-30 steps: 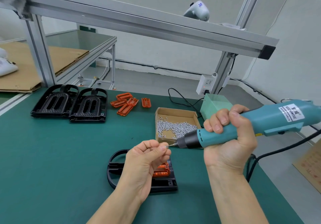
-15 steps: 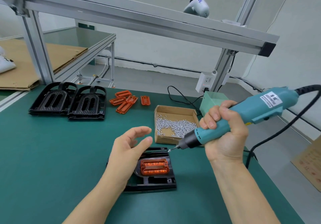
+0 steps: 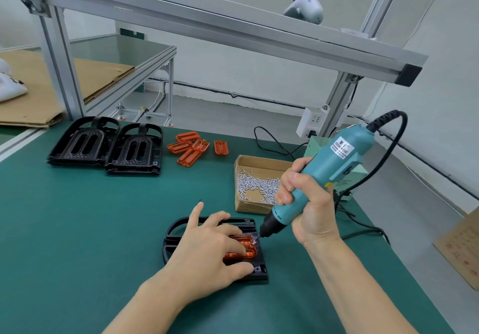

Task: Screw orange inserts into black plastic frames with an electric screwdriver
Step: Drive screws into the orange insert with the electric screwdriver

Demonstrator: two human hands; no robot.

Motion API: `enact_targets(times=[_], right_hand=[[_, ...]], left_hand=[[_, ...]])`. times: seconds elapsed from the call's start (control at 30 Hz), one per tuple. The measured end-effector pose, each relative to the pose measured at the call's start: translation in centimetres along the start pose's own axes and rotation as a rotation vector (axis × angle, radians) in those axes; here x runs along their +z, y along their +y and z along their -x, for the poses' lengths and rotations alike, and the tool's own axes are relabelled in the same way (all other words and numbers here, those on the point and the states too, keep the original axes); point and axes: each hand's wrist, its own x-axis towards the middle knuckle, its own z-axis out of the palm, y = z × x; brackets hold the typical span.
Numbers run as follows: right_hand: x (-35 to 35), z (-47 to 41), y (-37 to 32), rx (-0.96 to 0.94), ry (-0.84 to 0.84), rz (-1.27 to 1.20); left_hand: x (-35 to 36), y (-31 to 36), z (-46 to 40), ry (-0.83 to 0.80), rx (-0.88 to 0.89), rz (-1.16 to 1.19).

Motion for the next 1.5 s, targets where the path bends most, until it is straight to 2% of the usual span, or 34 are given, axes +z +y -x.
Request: enact_targets(times=[0.33, 0.6, 0.77, 1.1, 1.17, 1.33, 1.5], right_hand=[[0.4, -0.6, 0.3, 0.031, -0.080, 0.050], [1.7, -1.3, 0.1, 0.096, -0.370, 0.115], [2.0, -1.5, 0.2, 0.098, -0.363, 0.166], [3.8, -2.0, 0.6, 0.148, -0.546, 0.312], [3.9, -2.2, 0.5, 0.159, -0.543, 0.312], [2.9, -2.1, 0.4, 0.122, -0.404, 0.248], [2.9, -2.0, 0.4, 0.102, -0.406, 0.261]], left_hand=[[0.3, -0.2, 0.1, 0.009, 0.012, 0.012], [0.4, -0.3, 0.0, 0.010, 0.021, 0.033], [0.4, -0.4, 0.0, 0.004, 0.017, 0.035], [0.6, -0.4, 0.1, -0.004, 0.012, 0.050], [0.5, -0.5, 0.2, -0.005, 0.008, 0.053], [0.6, -0.6, 0.1, 0.001, 0.000, 0.069], [0.5, -0.5, 0.2, -0.001, -0.001, 0.076]])
